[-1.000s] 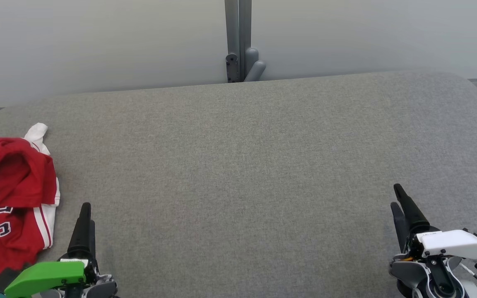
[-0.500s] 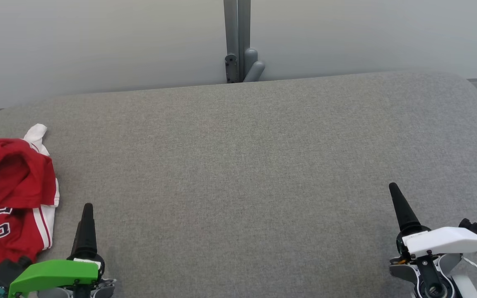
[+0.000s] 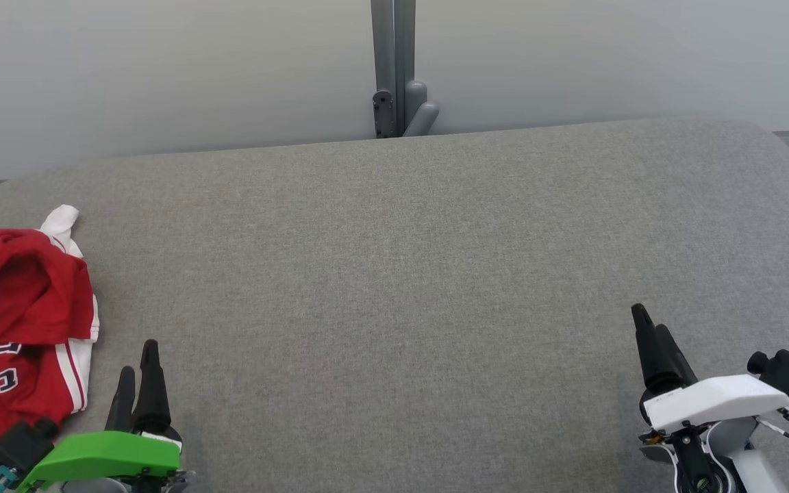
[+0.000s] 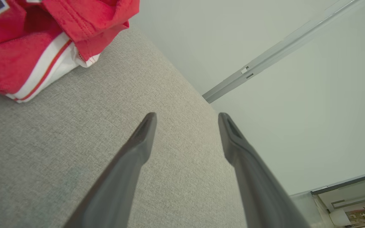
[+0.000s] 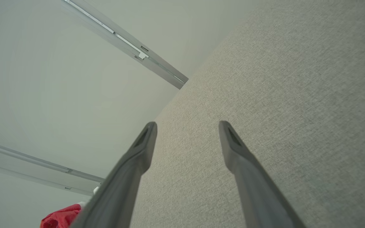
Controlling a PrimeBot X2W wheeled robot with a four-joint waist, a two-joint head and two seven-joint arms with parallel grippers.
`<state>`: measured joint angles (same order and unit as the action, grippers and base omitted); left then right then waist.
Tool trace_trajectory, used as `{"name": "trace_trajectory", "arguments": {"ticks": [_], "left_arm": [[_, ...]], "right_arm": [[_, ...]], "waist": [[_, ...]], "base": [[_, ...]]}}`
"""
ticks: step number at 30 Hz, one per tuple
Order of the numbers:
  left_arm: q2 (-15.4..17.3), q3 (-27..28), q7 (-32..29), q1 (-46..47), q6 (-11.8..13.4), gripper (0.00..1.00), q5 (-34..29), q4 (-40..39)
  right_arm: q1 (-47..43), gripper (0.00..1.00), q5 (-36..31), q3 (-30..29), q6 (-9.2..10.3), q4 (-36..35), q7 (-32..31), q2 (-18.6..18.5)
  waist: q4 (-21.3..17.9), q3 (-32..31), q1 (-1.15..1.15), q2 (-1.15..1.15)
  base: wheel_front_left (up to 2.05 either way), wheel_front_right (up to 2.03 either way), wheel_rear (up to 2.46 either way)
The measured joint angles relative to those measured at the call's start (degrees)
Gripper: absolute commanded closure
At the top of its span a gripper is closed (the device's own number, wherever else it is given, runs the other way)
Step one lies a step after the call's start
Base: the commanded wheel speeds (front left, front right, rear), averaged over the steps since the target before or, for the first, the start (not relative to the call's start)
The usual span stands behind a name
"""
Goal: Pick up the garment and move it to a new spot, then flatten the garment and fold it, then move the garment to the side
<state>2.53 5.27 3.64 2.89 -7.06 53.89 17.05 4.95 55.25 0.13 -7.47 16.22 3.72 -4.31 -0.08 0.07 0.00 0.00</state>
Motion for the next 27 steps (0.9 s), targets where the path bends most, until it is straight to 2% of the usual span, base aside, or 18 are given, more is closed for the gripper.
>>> {"name": "trace_trajectory", "arguments": {"ticks": [27], "left_arm": [[0.0,-1.1,4.6,-1.1,-0.1,0.0,-21.5,0.6]], "right_arm": [[-0.9,0.0,-21.1,0.4,0.0,0.7,4.5,0.0]], "waist": [[-0.2,-0.4,0.0,0.0]], "base": [[0.0,0.0,0.0]]}}
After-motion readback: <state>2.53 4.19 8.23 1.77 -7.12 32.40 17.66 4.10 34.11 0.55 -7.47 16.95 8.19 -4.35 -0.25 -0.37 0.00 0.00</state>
